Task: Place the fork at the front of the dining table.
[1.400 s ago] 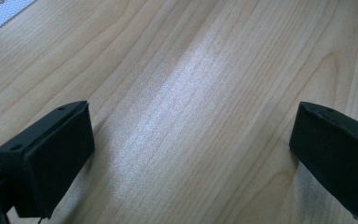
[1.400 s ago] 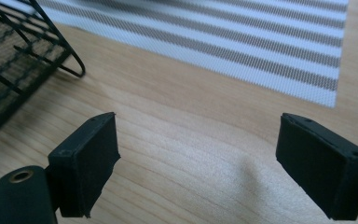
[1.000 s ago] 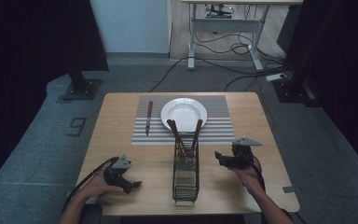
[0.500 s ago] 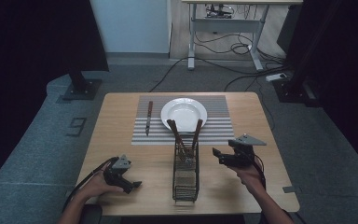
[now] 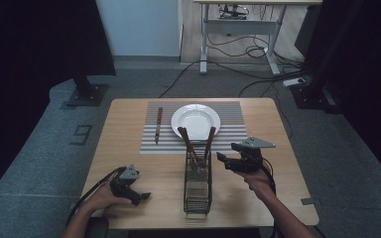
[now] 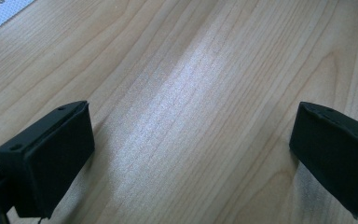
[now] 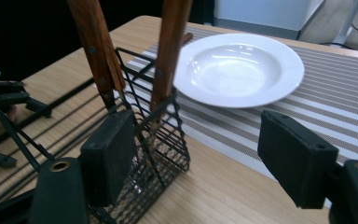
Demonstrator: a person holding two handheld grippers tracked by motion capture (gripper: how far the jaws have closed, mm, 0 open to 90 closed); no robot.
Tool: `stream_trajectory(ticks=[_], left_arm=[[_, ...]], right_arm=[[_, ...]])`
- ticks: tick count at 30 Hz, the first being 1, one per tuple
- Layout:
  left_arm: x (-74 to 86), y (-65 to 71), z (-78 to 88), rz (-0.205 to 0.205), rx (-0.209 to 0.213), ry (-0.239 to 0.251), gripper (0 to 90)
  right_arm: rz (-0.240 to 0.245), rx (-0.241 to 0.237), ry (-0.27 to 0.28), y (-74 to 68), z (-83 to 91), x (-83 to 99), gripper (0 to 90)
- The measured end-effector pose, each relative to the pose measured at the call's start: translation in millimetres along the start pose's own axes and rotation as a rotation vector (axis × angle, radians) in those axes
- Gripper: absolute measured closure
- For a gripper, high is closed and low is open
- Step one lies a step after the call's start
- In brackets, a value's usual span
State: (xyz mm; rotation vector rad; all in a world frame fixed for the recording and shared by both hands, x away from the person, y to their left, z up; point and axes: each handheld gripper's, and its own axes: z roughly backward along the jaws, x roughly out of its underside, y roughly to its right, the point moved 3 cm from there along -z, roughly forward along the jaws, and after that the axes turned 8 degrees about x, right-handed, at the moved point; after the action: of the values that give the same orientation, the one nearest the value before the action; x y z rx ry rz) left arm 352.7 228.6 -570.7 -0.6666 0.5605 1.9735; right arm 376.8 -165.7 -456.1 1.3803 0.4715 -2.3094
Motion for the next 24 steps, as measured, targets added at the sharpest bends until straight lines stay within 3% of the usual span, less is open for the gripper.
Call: stream_trajectory(ticks=[10, 17, 24], left_arm=[[0.0, 0.0, -0.1, 0.001, 0.000, 0.002, 0.0], [0.0, 0.0, -0.1, 0.000, 0.000, 0.001, 0.0], [0.0, 0.0, -0.1, 0.001, 0.000, 0.001, 0.0]], right_arm=[[0.010, -0.021, 0.006, -5.9, -14.3, -13.2, 33.5], [0.019, -0.039, 0.019, -10.9, -29.1, -28.0, 42.0], [0.039, -0.064, 0.006, -15.3, -39.4, -31.7, 52.3]])
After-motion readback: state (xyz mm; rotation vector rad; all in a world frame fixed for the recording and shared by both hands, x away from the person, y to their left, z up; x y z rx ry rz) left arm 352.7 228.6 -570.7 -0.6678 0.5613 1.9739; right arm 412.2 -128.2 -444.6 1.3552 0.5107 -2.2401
